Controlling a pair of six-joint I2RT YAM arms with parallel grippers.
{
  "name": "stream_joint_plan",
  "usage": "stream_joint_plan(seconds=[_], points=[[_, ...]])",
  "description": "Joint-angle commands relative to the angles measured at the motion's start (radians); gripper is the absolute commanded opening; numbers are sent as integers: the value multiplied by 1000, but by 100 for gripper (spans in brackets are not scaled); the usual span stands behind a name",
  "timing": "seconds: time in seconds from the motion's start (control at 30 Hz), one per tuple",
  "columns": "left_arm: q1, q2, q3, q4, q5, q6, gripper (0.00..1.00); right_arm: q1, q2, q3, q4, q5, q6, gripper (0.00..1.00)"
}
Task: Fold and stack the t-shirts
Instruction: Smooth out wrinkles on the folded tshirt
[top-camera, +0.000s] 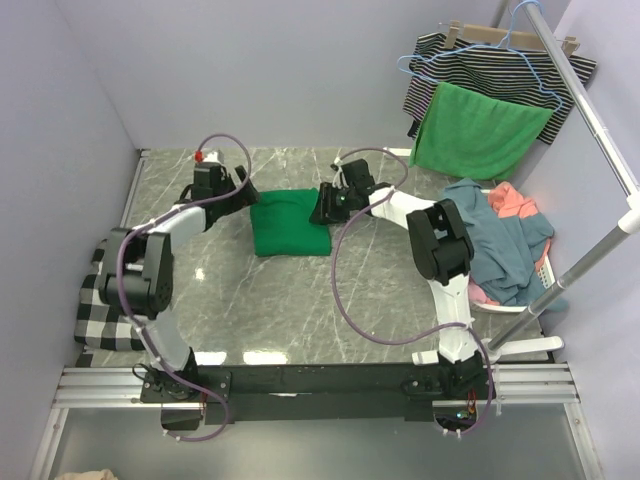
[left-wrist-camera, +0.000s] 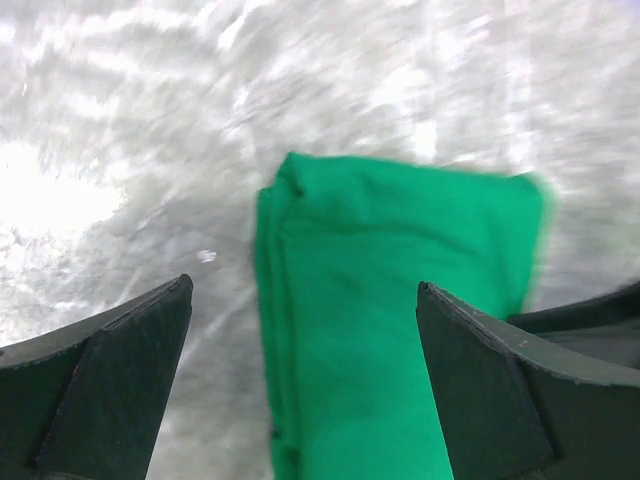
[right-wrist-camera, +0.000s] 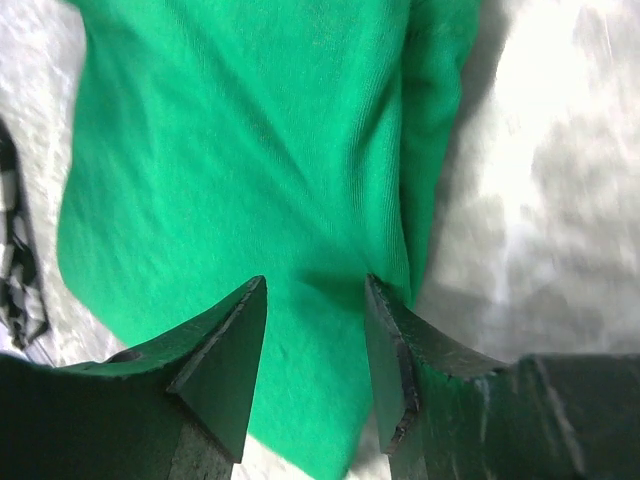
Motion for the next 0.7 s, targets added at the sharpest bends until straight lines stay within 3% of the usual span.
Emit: stream_joint_plan(seconds=[0.0,0.13,0.33,0.67], points=[[-9,-137,-73,37,114,-60,99,-9,-131,-74,-22,60,-37,52],[-67,-232,-197,91,202,-107,99,-9,-213,-117,-20,45,-56,53],[-236,-240,-257,86,147,-133,99,14,-253,-140,-20,-7,-48,53],[-258,-153,-369,175,40,-186,100,46,-133,-157,0,-23,9,52]])
